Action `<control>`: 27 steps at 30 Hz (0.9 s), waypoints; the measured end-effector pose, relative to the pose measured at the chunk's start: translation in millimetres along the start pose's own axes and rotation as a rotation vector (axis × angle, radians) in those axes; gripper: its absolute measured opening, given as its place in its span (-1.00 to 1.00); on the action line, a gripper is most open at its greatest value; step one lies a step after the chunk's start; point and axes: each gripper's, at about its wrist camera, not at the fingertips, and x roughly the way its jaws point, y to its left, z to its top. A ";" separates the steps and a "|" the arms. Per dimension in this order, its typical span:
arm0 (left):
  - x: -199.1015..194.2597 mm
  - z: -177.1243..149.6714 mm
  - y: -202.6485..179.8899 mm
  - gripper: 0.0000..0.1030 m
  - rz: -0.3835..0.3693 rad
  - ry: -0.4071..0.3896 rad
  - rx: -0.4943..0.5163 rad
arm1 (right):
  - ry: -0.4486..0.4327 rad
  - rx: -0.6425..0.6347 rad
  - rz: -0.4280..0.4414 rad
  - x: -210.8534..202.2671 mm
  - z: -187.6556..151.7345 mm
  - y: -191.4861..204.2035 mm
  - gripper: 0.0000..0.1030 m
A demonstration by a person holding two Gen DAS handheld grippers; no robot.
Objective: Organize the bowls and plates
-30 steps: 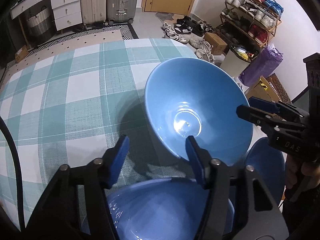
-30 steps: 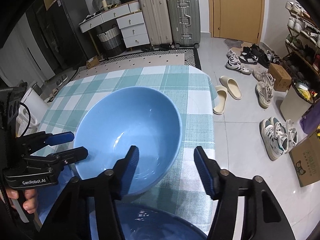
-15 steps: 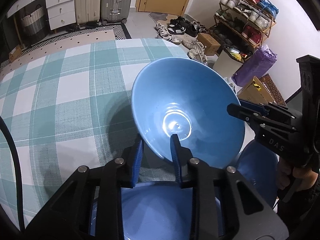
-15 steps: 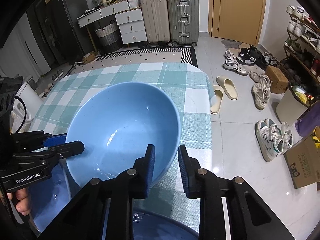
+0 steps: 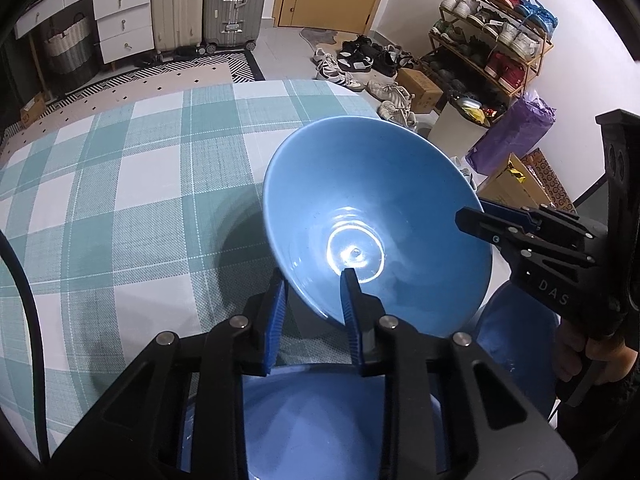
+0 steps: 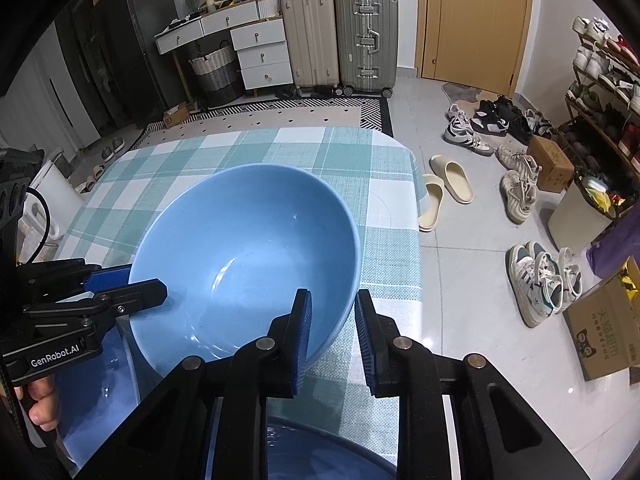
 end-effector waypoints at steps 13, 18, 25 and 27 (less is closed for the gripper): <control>-27.3 3.5 -1.2 -0.54 0.006 -0.065 0.012 | -0.048 -0.012 -0.021 -20.6 2.1 7.7 -0.56; -46.3 1.3 -4.7 -0.54 0.005 -0.098 0.013 | -0.084 -0.020 -0.033 -40.7 3.1 14.1 -0.55; -80.9 -7.6 -15.1 -0.54 -0.006 -0.143 0.025 | -0.127 -0.024 -0.048 -71.8 0.7 24.7 -0.55; -91.1 -11.9 -18.7 -0.54 -0.006 -0.154 0.028 | -0.138 -0.025 -0.051 -81.8 -0.2 28.5 -0.55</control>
